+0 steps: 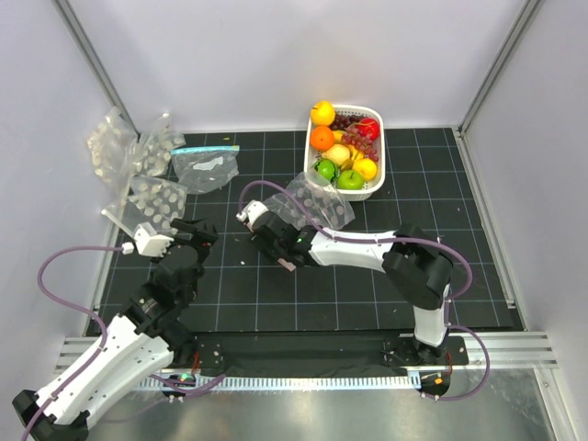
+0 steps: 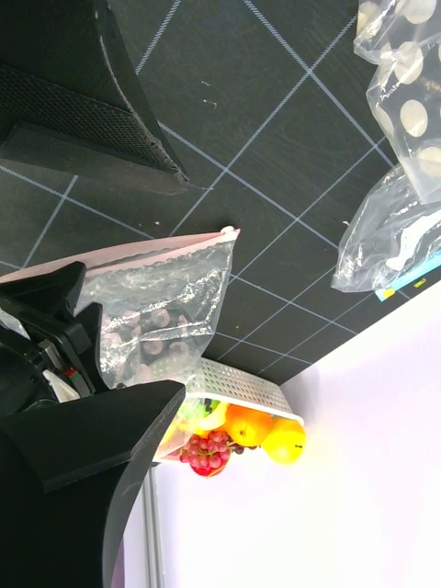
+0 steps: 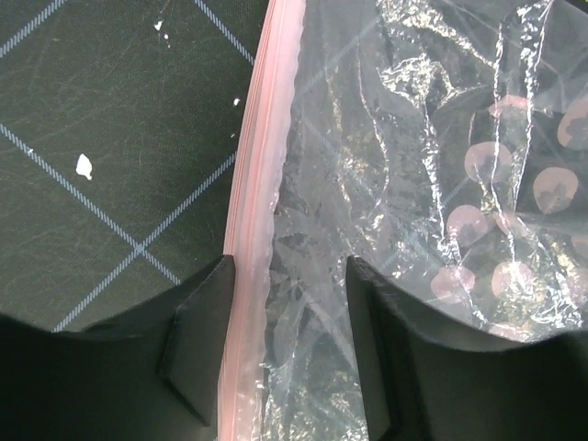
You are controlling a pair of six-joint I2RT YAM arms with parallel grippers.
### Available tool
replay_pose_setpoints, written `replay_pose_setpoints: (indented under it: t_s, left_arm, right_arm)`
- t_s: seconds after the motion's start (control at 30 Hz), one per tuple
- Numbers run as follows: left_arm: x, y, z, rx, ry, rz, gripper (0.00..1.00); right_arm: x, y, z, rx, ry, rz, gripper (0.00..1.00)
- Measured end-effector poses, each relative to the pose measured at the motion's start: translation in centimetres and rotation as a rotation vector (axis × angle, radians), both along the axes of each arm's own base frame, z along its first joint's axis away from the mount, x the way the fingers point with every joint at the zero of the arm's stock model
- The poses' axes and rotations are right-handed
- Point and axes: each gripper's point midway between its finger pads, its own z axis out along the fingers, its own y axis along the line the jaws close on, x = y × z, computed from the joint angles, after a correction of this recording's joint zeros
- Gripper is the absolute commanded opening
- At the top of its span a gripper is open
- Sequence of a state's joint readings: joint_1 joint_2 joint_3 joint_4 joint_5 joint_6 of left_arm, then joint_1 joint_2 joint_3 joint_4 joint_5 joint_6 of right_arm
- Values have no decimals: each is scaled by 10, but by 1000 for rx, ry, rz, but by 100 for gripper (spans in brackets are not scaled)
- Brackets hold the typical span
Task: Place the food in the zip-top bag and seal the zipper
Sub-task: Pick up the zipper food storage bag at the center of the board.
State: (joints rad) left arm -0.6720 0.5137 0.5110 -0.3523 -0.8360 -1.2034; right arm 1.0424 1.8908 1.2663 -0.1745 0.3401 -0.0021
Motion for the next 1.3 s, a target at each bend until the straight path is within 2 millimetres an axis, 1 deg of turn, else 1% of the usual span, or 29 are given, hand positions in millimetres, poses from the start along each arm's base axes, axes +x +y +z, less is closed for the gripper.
replay_pose_setpoints:
  t_s: [0.07, 0.1, 0.13, 0.17, 0.23, 0.27, 0.43, 0.57, 0.67, 0.73, 0.77, 0.9, 0.97, 1.03, 1.17, 1.3]
  left_arm:
    - [0, 1, 0, -1, -2, 3, 86]
    - [0, 1, 0, -1, -2, 4, 86]
    - [0, 1, 0, 0, -1, 5, 86]
    - [0, 1, -1, 2, 1, 6, 86]
    - [0, 1, -1, 5, 4, 6, 86]
    - [0, 1, -2, 6, 6, 6, 86]
    - [1, -1, -4, 24, 14, -7, 86]
    - [7, -18, -4, 67, 17, -91, 89]
    - [13, -37, -6, 103, 25, -185, 90]
    - [16, -51, -7, 117, 23, -253, 90]
    - [17, -59, -8, 126, 23, -291, 91]
    - [18, -87, -9, 144, 11, -434, 91]
    - [18, -100, -6, 141, -5, -498, 91]
    - [18, -114, -3, 132, -27, -562, 91]
    - [18, -136, -1, 110, -60, -661, 91]
    - [17, -150, -1, 98, -79, -725, 91]
  right_arm:
    - [1, 0, 0, -3, 0, -8, 47]
    - [1, 0, -1, -5, -1, -12, 39]
    - [2, -1, -1, -12, -2, -15, 34]
    - [2, -2, -1, -16, -2, -19, 23]
    - [3, -2, -1, -17, -5, -31, 12]
    - [4, -3, 0, -20, -8, -38, 1]
    - [7, -6, 2, -13, -25, -68, 1]
    - [3, -15, 12, 27, -42, -87, 1]
    - [-3, -25, 30, 94, -66, -103, 1]
    - [-6, -30, 50, 171, -91, -115, 1]
    - [-6, -32, 56, 195, -99, -120, 1]
    - [-8, -42, 94, 358, -138, -153, 1]
    - [-6, -46, 107, 428, -148, -170, 1]
    - [-5, -54, 115, 489, -149, -191, 1]
    - [-4, -63, 122, 563, -136, -216, 1]
    - [-7, -60, 123, 600, -112, -204, 1]
